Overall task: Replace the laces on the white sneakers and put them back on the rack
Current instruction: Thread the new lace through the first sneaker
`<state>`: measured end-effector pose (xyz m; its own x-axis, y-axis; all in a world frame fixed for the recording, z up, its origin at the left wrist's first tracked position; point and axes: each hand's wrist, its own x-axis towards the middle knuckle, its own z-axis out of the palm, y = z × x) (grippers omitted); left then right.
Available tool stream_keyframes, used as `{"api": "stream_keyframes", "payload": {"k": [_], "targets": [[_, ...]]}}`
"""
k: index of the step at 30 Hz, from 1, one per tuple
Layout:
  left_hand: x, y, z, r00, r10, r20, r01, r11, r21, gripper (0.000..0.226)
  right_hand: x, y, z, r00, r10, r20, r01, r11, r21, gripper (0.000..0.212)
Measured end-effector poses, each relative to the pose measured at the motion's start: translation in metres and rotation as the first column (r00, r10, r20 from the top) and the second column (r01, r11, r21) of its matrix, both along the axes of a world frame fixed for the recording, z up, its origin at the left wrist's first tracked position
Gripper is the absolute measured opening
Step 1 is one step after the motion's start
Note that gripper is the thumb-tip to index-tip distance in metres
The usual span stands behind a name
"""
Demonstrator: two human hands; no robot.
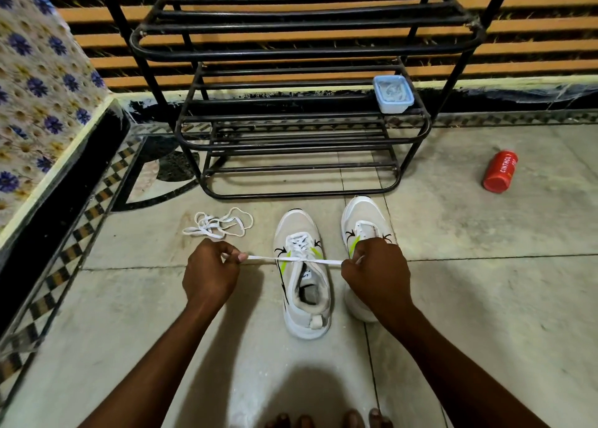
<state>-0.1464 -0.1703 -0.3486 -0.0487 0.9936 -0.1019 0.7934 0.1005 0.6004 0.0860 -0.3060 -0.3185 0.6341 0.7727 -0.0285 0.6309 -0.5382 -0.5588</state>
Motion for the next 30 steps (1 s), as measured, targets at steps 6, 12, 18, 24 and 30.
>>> {"api": "stream_keyframes", "payload": {"k": [6,12,18,24,30], "targets": [[0.005,-0.004,-0.016,0.995,0.095,0.026,-0.093,0.993,-0.074,0.014,-0.003,0.003,0.004,0.999,-0.017,0.047,0.022,0.994,-0.11,0.013],[0.005,-0.004,-0.028,0.993,0.122,0.008,-0.12,0.988,-0.098,0.016,-0.002,0.007,0.002,0.997,-0.024,0.076,0.035,0.988,-0.152,0.015],[0.003,-0.005,-0.032,0.994,0.108,-0.005,-0.107,0.99,-0.094,0.018,-0.001,0.006,0.002,0.997,-0.032,0.065,0.041,0.989,-0.143,0.016],[-0.001,-0.006,-0.033,0.999,0.052,0.015,-0.05,0.993,-0.11,0.016,0.001,0.005,0.003,0.999,-0.012,0.043,0.018,0.99,-0.139,0.018],[-0.014,-0.007,-0.031,0.938,-0.194,0.287,0.26,0.942,-0.212,0.03,0.017,0.001,0.008,0.986,0.147,0.076,-0.139,0.985,-0.104,0.009]]}}
